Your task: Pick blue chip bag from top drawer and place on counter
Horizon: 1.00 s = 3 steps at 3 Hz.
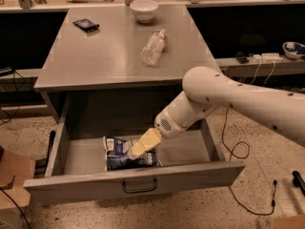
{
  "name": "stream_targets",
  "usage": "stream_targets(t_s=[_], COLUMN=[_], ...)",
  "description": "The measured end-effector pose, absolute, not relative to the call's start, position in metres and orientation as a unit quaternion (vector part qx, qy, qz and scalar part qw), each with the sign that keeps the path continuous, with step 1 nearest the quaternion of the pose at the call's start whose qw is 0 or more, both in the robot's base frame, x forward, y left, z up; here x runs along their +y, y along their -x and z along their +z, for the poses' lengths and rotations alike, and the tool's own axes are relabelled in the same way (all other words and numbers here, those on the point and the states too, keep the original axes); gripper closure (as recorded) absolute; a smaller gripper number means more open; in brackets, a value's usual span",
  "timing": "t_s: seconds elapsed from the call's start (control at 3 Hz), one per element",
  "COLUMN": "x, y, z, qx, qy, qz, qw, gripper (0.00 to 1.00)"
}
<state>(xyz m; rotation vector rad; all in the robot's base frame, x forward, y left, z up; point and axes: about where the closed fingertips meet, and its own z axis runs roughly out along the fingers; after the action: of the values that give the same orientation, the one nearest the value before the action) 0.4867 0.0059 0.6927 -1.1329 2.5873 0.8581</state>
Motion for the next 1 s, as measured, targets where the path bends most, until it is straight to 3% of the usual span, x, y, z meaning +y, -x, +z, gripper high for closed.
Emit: stream_targets(t_s=[1.0], x=[0.047], y=[-0.487], z=[0.614], qx=[0.906], qy=[0.355], qz=[0.229], qw=[0.037], gripper=[0.00])
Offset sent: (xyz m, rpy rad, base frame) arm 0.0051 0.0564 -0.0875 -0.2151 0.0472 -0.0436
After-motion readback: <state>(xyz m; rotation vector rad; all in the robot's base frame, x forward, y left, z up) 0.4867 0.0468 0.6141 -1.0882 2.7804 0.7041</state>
